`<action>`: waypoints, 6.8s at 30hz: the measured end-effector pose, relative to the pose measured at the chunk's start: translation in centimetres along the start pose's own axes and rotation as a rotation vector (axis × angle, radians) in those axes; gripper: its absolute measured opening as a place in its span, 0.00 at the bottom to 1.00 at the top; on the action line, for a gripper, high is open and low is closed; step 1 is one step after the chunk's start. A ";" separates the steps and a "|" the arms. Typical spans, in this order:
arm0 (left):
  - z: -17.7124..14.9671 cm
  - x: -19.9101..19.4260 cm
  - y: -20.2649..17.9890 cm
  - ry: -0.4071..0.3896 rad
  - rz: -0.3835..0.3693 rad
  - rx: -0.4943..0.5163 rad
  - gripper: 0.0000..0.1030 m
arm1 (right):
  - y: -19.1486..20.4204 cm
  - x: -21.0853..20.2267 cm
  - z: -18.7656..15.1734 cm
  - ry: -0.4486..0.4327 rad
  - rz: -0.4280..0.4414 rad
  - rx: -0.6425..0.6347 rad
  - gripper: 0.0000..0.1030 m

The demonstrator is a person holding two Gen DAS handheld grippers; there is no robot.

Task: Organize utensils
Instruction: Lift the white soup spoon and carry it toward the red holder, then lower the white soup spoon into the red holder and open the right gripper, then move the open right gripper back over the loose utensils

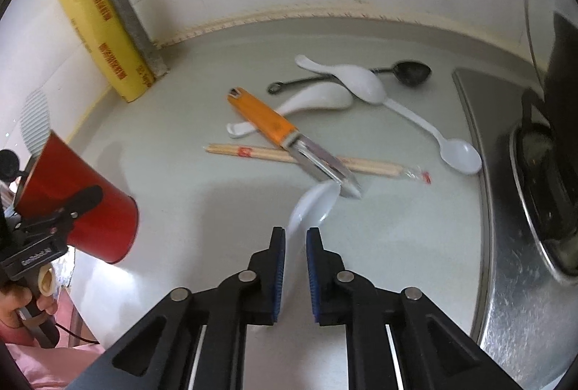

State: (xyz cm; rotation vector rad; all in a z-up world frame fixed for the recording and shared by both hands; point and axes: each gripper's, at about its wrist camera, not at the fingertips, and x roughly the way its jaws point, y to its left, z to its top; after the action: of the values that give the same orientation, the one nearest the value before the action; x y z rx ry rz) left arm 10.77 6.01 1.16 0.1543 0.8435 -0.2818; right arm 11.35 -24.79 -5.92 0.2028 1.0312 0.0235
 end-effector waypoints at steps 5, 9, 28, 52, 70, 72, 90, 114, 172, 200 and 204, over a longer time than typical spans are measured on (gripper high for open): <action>0.0 0.0 0.0 -0.001 -0.001 0.001 0.87 | -0.6 0.0 0.0 -0.002 -0.009 0.016 0.12; 0.0 0.0 0.0 -0.001 -0.002 0.002 0.87 | -1.0 0.1 0.4 -0.009 -0.020 0.022 0.13; 0.0 0.1 0.1 0.000 -0.004 0.004 0.87 | -2.4 2.2 3.1 0.012 -0.010 0.079 0.51; 0.1 0.1 0.1 0.000 -0.004 0.005 0.87 | 0.9 6.0 3.4 0.092 -0.153 -0.044 0.51; 0.1 0.0 0.0 0.001 -0.002 0.004 0.87 | 1.7 2.4 2.8 0.005 -0.111 -0.058 0.39; 0.1 0.0 0.0 0.001 -0.002 0.004 0.87 | 1.9 1.8 2.9 -0.015 -0.105 -0.063 0.38; 0.1 0.0 -0.2 0.001 0.002 -0.002 0.87 | 5.0 -2.4 4.4 -0.141 -0.053 -0.134 0.38; 0.1 0.0 -0.2 0.001 0.003 -0.002 0.87 | 9.8 -7.2 7.1 -0.262 0.036 -0.259 0.38; -0.4 -0.2 -0.2 -0.006 -0.007 0.008 0.87 | 11.2 -4.6 7.6 -0.179 0.097 -0.246 0.39; -0.1 0.9 -0.7 -0.004 0.013 -0.012 0.87 | 1.5 0.4 1.6 -0.013 -0.093 0.032 1.00; -0.1 0.9 -0.7 -0.002 0.013 -0.012 0.87 | 1.4 0.3 1.4 -0.022 -0.091 0.037 1.00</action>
State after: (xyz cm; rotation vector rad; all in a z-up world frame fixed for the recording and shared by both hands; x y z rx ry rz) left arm 11.04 5.19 0.39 0.1485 0.8414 -0.2649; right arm 12.85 -23.64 -5.23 0.1892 1.0189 -0.0803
